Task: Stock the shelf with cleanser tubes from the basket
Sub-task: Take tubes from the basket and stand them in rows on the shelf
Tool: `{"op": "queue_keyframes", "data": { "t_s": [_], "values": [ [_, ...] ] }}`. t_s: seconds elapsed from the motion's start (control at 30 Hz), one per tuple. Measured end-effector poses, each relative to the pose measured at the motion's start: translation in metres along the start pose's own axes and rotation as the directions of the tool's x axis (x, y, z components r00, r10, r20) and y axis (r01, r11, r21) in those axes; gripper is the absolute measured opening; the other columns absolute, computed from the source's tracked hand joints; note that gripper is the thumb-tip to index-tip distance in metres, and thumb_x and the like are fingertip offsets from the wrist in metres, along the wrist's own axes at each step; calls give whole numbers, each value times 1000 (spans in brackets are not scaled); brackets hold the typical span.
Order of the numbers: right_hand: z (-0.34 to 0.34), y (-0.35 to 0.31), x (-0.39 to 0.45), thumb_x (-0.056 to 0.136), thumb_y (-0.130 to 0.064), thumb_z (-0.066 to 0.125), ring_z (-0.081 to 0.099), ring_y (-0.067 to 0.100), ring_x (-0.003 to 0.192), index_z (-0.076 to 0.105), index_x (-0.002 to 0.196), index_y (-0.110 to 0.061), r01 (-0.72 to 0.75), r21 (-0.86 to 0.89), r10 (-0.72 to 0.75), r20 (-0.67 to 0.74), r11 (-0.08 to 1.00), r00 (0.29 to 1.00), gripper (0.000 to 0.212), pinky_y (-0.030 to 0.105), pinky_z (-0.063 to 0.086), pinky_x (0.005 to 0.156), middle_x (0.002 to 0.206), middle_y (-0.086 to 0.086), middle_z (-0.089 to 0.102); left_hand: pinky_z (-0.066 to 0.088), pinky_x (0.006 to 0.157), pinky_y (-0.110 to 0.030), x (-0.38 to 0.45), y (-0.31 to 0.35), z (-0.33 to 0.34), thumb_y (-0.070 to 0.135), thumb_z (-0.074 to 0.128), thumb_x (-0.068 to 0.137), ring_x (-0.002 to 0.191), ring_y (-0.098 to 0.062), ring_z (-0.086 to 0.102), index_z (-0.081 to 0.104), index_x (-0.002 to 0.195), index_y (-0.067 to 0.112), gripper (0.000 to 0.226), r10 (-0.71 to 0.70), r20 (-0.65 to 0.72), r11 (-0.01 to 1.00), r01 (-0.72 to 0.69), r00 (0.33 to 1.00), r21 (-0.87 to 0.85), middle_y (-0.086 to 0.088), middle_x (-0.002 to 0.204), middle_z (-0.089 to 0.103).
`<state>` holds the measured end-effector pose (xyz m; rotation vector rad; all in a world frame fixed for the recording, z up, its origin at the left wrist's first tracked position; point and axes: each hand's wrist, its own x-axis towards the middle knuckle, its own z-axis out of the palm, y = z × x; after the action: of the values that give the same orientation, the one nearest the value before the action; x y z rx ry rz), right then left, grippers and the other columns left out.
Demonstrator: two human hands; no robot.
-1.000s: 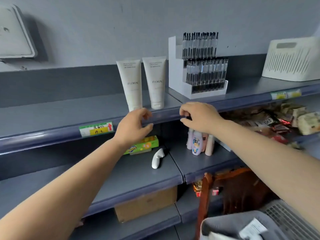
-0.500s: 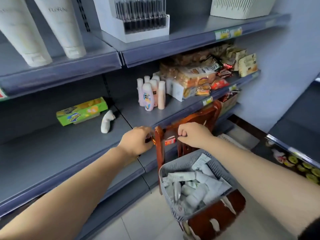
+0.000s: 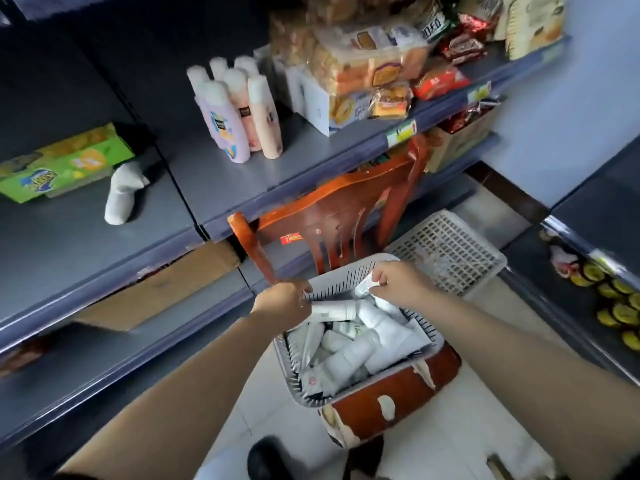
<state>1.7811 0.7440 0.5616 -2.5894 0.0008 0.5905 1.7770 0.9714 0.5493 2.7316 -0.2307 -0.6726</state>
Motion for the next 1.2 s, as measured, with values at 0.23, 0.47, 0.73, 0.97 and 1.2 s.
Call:
{"op": "queue_keyframes", "data": {
  "t_s": [0.23,0.47,0.73,0.97,1.2],
  "values": [
    [58,74,35,83,-28,64,57,25,104,57,112,-9,-124,-72,135,176,990,975,36,29,42,78,114,8,60,47,83,-28,44,-4,73,16,53,84,108,-16,54,51,119,25,36,-92,110,996,91,990,14,3,124,57],
    [124,126,48,81,-22,66,58,26,103,52,116,-6,-242,-83,254,200,967,946,41,28,40,72,114,11,59,49,86,-33,86,-34,131,17,57,83,113,-22,52,45,127,23,46,-236,204,969,245,950,-19,-4,129,52],
    [169,153,63,77,-18,72,55,31,113,48,118,-4,-364,-107,374,97,925,922,49,36,46,89,121,14,56,51,81,-38,110,-66,178,8,52,87,106,-33,57,18,145,7,67,-462,231,841,505,856,-192,-20,133,47],
    [186,161,72,82,-15,65,58,32,110,51,121,2,-533,-71,538,138,843,832,44,34,48,84,118,18,60,43,79,-31,116,-84,196,9,53,90,108,-31,54,34,138,9,52,-460,197,782,500,866,-371,-17,129,53],
    [184,149,72,84,-16,59,60,28,79,61,102,-1,-545,256,563,8,798,827,24,26,43,56,92,15,66,39,70,-26,121,-82,193,13,61,87,89,-28,59,61,102,3,18,-405,104,816,411,908,-406,-14,101,66]
  ]
}}
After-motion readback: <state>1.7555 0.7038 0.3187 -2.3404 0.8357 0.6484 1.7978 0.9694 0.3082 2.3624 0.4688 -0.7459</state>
